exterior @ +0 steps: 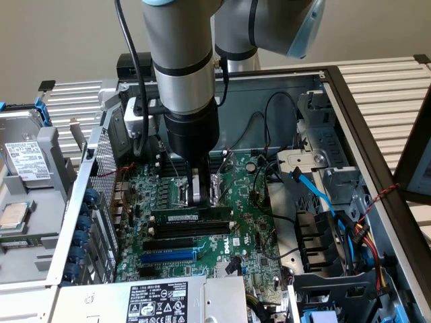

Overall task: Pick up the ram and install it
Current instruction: 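Insert the ram into the slot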

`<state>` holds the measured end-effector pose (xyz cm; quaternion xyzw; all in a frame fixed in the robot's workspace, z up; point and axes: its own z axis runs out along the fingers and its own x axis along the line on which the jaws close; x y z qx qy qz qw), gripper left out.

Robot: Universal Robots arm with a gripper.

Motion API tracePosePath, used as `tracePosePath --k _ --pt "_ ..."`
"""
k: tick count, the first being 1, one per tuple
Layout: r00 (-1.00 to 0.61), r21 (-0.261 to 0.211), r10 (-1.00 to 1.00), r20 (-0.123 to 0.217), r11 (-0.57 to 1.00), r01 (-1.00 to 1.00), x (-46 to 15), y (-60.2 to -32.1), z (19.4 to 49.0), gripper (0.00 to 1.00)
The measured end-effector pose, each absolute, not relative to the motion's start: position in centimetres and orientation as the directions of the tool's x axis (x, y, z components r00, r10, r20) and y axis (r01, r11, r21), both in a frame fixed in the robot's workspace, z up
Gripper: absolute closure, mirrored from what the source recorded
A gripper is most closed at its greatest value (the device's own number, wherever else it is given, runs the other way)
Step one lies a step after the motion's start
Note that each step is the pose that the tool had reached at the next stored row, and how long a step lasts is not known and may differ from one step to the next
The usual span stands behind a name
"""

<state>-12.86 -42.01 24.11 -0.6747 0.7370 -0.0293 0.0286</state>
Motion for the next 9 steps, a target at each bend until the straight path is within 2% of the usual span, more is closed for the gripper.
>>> tracePosePath --k 9 --pt "-0.067 -0.082 -0.998 -0.003 0.067 -0.994 -13.11 -41.98 23.72 0.88"
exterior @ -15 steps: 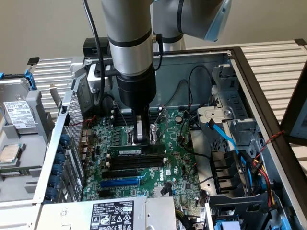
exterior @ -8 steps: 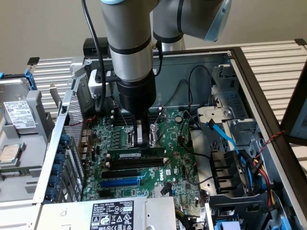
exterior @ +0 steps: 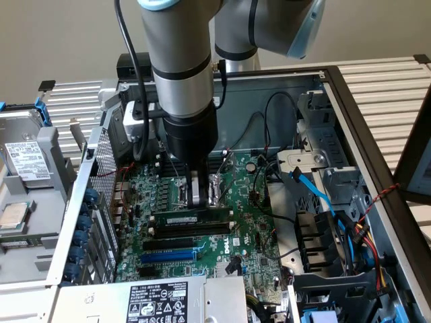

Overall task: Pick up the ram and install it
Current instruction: 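Insert the ram into the slot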

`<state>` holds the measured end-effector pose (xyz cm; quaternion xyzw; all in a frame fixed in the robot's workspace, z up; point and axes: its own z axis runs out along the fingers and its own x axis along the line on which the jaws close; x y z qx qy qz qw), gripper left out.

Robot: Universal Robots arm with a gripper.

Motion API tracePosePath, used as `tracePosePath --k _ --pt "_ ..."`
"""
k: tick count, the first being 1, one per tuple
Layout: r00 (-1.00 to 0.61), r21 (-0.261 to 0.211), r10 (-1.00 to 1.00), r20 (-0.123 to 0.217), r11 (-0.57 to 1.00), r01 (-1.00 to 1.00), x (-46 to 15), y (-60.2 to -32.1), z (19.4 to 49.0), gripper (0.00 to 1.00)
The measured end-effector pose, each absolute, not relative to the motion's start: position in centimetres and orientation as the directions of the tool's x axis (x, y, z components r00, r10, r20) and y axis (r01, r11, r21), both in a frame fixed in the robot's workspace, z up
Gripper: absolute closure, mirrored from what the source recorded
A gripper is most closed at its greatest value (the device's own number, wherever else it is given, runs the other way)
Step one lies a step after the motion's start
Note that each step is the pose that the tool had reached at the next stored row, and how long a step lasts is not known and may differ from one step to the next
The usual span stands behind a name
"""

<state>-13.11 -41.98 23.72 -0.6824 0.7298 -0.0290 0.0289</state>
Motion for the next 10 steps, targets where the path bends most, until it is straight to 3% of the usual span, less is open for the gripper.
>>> tracePosePath --k 10 --pt "-0.061 -0.082 -0.998 -0.002 0.061 -0.995 -13.36 -41.83 23.23 0.88"
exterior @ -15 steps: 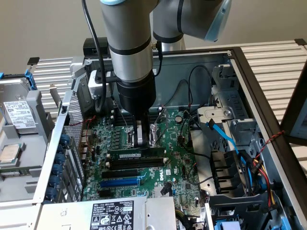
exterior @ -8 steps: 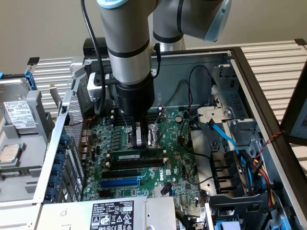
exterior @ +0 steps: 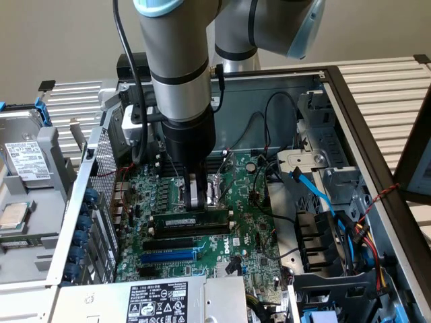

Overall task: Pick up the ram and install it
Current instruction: 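Insert the ram into the slot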

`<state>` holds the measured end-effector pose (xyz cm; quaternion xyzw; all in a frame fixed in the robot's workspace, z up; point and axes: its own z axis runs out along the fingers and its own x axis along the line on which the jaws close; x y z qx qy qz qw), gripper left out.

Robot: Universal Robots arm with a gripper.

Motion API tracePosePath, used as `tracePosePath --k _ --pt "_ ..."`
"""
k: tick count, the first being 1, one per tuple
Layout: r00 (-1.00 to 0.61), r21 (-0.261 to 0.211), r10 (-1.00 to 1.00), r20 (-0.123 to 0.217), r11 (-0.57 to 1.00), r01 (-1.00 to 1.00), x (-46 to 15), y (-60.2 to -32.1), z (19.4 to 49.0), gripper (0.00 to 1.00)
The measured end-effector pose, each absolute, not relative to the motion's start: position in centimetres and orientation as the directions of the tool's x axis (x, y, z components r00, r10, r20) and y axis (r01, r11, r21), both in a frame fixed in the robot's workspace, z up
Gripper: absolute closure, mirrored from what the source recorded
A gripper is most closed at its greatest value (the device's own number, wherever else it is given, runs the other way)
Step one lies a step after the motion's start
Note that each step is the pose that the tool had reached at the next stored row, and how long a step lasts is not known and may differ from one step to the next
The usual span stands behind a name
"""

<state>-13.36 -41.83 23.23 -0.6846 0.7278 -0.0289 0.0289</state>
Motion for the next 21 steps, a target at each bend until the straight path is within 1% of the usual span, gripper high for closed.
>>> tracePosePath --k 21 --pt "-0.061 -0.080 -0.998 -0.003 0.061 -0.995 -13.36 -41.82 22.96 0.88"
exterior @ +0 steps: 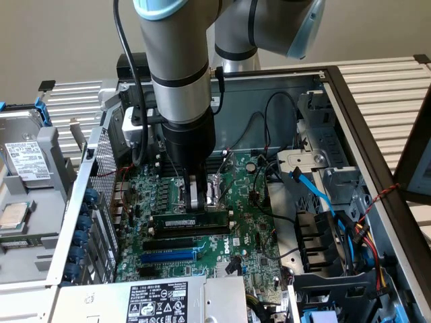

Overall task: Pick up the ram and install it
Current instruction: 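Insert the ram into the slot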

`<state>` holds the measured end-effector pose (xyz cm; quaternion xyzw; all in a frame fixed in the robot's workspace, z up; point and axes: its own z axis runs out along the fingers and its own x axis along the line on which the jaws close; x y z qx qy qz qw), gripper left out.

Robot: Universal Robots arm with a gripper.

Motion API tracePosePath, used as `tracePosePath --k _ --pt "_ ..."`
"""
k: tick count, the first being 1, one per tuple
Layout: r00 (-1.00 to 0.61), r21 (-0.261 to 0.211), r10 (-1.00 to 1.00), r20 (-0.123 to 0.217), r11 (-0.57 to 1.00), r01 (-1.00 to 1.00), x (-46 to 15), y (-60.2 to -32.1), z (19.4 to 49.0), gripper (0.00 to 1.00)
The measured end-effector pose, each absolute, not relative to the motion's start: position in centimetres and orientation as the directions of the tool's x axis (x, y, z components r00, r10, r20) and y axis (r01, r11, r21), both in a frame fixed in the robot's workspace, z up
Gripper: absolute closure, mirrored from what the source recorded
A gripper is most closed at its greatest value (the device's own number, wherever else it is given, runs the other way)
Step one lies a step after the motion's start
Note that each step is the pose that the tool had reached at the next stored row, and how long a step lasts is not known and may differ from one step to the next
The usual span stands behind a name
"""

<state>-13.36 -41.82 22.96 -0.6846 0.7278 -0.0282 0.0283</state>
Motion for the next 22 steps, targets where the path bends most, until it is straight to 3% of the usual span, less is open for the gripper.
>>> tracePosePath --k 22 --pt "-0.045 -0.088 -0.999 -0.003 0.045 -0.995 -13.28 -41.83 22.77 0.88"
